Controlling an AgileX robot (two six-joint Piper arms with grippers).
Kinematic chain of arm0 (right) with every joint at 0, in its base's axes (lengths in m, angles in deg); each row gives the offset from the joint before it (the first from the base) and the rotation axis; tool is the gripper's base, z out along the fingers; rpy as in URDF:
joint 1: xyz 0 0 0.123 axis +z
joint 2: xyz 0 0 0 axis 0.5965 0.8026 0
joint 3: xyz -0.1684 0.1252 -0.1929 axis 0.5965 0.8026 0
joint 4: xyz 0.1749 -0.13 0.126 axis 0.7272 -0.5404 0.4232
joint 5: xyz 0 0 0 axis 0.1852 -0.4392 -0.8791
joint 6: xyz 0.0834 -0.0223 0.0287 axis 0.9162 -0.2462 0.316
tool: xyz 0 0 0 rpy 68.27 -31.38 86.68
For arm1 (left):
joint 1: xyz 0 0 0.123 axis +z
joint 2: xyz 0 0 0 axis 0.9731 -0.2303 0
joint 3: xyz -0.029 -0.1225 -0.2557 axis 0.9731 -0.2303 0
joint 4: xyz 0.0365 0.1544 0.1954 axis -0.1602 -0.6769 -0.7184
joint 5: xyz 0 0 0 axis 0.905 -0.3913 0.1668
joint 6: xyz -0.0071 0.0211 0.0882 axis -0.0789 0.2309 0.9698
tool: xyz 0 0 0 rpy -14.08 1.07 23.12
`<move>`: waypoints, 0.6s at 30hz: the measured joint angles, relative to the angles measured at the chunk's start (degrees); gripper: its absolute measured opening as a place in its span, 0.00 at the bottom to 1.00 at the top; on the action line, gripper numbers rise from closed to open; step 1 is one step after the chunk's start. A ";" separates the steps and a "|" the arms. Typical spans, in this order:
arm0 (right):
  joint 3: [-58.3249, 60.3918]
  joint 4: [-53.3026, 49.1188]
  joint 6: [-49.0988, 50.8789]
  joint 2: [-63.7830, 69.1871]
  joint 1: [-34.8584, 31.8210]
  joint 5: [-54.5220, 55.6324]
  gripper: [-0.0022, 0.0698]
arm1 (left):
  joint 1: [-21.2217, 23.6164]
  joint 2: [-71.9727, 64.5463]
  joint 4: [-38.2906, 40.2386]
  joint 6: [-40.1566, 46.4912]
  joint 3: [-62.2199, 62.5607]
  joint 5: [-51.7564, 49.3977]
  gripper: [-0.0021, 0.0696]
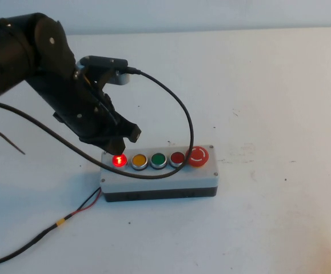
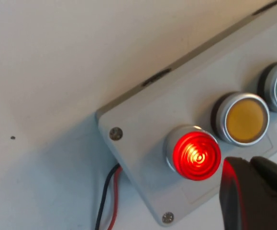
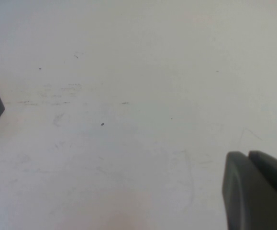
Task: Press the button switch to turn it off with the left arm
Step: Press the button to turn off
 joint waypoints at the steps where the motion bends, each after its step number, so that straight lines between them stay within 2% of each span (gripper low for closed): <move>1: 0.00 0.00 0.00 0.00 0.00 0.00 0.01 | -0.11 -0.56 0.00 0.14 0.12 -0.13 0.03; 18: 0.00 0.00 0.00 0.00 0.00 0.00 0.01 | -0.10 -3.78 -0.98 0.16 0.40 0.37 0.03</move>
